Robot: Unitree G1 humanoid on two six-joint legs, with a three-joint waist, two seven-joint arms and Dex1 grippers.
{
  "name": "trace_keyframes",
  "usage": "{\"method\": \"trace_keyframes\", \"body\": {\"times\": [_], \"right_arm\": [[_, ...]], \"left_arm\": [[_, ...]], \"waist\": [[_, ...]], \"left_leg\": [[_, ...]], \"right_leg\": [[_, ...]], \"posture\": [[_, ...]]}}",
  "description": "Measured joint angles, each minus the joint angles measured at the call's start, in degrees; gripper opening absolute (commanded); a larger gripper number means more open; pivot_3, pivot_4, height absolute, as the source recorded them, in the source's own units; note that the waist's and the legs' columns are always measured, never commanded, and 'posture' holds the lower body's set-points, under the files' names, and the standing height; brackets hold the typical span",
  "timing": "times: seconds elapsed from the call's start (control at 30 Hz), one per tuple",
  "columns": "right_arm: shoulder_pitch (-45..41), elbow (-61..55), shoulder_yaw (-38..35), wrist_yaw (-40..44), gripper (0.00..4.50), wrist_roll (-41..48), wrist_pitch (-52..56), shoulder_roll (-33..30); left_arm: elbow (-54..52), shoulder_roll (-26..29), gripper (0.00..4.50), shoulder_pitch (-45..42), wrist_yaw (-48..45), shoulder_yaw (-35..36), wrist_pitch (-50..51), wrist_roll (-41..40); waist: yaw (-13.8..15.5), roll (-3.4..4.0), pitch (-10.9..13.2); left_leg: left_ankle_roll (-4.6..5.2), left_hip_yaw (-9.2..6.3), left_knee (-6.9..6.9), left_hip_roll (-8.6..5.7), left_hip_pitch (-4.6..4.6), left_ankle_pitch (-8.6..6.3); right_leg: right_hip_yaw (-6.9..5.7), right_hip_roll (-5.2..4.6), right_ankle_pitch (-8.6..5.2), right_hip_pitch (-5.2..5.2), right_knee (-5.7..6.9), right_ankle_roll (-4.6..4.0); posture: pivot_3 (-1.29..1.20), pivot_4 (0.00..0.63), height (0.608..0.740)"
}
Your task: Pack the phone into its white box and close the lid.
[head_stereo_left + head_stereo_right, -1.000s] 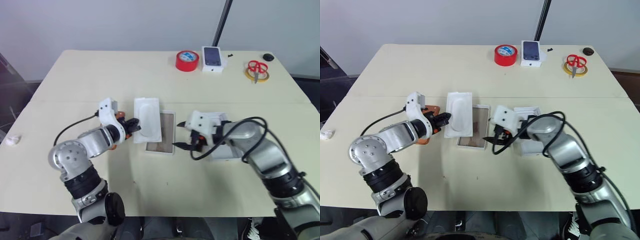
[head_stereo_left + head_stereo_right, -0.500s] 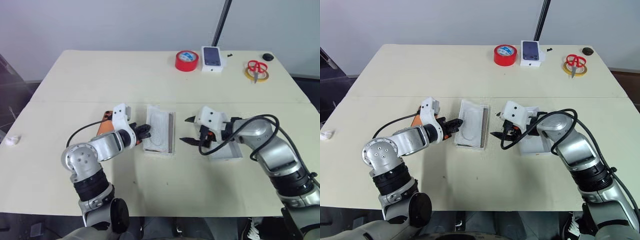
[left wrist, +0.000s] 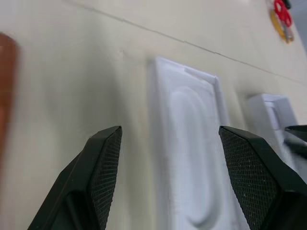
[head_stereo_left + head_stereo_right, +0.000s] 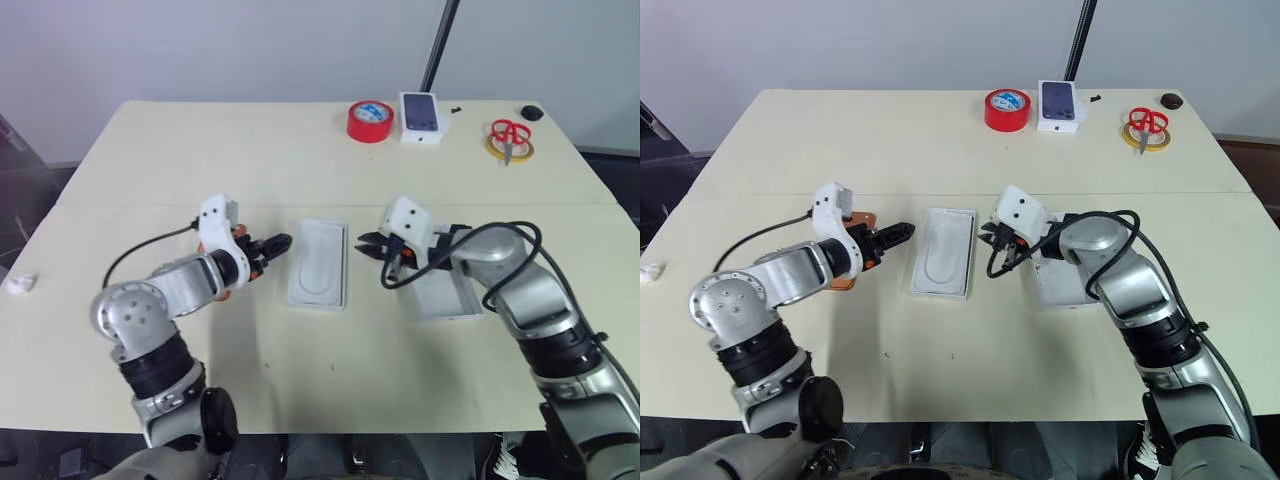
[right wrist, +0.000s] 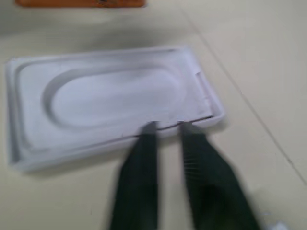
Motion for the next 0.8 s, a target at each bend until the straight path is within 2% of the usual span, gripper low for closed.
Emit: {"method": "trace_keyframes", "body": {"times": [0.07, 0.17, 0.23, 0.4, 0.57, 0.8], "right_arm": [[-1.2, 0.57, 1.45, -1.57, 0.05, -0.6, 1.31, 2.59], [-3.16, 2.64, 3.39, -4.36, 0.05, -2.05, 3.15, 6.87], [-6.15, 5.75, 5.02, -7.83, 0.05, -3.9, 4.26, 11.56], [-9.38, 13.23, 7.9, -13.35, 0.05, -7.73, 4.53, 17.87], [-9.83, 19.35, 10.66, -15.85, 0.05, -11.27, 1.87, 20.53], [-10.64, 23.46, 11.64, -18.91, 0.05, -16.27, -0.22, 21.22]], "left_arm": [[-1.33, 7.57, 3.38, 2.88, -4.3, -3.67, -3.16, 1.25], [-2.33, 14.51, 3.38, 7.7, -11.75, -6.83, -10.43, 3.26], [-4.48, 21.75, 3.38, 14.07, -20.57, -9.47, -19.29, 5.26], [-9.44, 31.89, 3.38, 26.4, -37.25, -11.94, -36.73, 10.21], [-12.41, 35.77, 3.38, 36.6, -46.99, -12.9, -46.77, 13.5], [-13.67, 34.91, 3.38, 41.15, -48.2, -12.88, -51.0, 14.66]], "waist": [[-0.24, 0.0, 0.0], [-0.06, 0.0, 0.0], [-0.44, -0.01, 0.01], [0.25, -0.03, 0.0], [0.17, -0.02, 0.0], [-0.19, -0.02, 0.0]], "left_leg": [[-0.4, 0.01, -0.09, 0.01, 0.01, 0.23], [-0.45, 0.04, -0.12, 0.02, -0.01, 0.25], [-0.46, 0.1, -0.16, 0.06, -0.02, 0.26], [-0.23, 0.13, -0.18, 0.1, -0.06, 0.13], [-0.15, 0.16, -0.18, 0.11, -0.09, 0.08], [-0.1, 0.17, -0.18, 0.14, -0.1, 0.05]], "right_leg": [[0.03, -0.02, 0.0, -0.06, 0.01, 0.0], [0.01, -0.06, 0.0, -0.1, 0.02, -0.02], [0.04, -0.11, 0.01, -0.17, 0.04, -0.05], [0.03, -0.25, -0.01, -0.18, -0.03, -0.08], [0.03, -0.26, -0.01, -0.21, -0.03, -0.08], [0.04, -0.22, -0.01, -0.25, -0.03, -0.07]], "posture": [[0.0, 0.15, 0.725], [0.0, 0.15, 0.725], [0.0, 0.15, 0.725], [0.0, 0.15, 0.725], [0.0, 0.15, 0.725], [0.0, 0.15, 0.725]]}}
